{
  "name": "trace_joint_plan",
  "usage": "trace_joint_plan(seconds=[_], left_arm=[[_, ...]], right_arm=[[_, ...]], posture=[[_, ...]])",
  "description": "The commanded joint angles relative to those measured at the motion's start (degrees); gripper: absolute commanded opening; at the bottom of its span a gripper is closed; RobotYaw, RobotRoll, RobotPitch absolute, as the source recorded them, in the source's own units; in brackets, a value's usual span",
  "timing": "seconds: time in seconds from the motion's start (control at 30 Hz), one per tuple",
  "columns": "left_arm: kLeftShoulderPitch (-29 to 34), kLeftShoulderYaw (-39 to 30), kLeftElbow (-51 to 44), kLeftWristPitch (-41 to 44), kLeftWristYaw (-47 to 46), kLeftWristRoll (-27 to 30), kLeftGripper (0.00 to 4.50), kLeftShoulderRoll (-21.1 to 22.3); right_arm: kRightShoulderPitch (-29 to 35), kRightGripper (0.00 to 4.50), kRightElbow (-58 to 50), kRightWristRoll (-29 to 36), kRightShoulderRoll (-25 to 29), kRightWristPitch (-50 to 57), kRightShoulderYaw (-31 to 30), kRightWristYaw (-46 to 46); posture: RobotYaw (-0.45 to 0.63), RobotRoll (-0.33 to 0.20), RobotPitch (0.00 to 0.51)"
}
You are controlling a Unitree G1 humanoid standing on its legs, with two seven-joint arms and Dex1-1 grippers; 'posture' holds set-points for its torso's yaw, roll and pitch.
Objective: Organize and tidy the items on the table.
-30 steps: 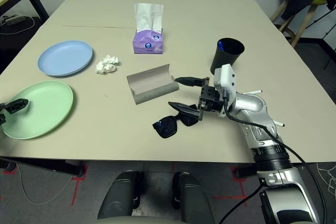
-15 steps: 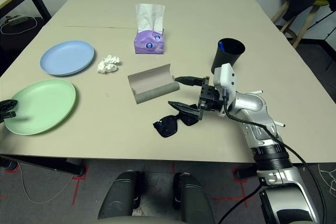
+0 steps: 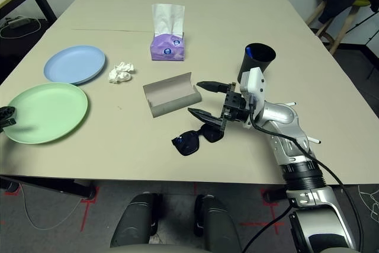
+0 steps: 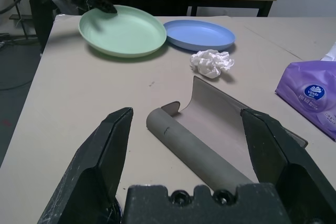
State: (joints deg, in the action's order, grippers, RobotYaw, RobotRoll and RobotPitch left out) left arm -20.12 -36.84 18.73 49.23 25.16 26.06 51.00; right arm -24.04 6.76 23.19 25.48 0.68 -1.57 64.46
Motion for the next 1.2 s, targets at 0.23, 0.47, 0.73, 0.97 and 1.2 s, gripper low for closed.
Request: trace_joint_plan(seconds=[0.23, 0.47, 0.73, 0.97, 1.2], left_arm=[[-4.9, -4.5, -1.1, 3.3, -4.2, 3.6, 0.03, -0.5], [-14.4, -2.6, 5.0, -3.1, -12.3, 1.6, 0.03, -5.3], [-26.1, 3.6, 17.8, -16.0, -19.2, -3.1, 0.03, -13.2], [-35.0, 6.7, 34.7, -30.0, -23.5, -7.4, 0.03, -14.1], [-40.3, 7.1, 44.8, -37.7, -27.9, -8.9, 0.03, -13.8]], right_arm=[[-0.5, 4.50, 0.7, -0.2, -0.5, -0.8, 0.0, -0.2], [-0.2, 4.50, 1.1, -0.4, -0.9, -1.4, 0.3, -0.6], [0.5, 4.50, 0.9, -0.2, -1.2, -1.3, 0.9, -2.7], [0.8, 4.50, -0.1, -0.3, -1.2, -1.0, 1.0, -4.6], [1.1, 4.50, -1.0, 0.0, -1.2, -0.6, 0.9, -5.7]], posture=[[0.18, 0.000, 0.106], [0.19, 0.000, 0.112], [0.17, 0.000, 0.120], [0.15, 0.000, 0.124], [0.14, 0.000, 0.129]])
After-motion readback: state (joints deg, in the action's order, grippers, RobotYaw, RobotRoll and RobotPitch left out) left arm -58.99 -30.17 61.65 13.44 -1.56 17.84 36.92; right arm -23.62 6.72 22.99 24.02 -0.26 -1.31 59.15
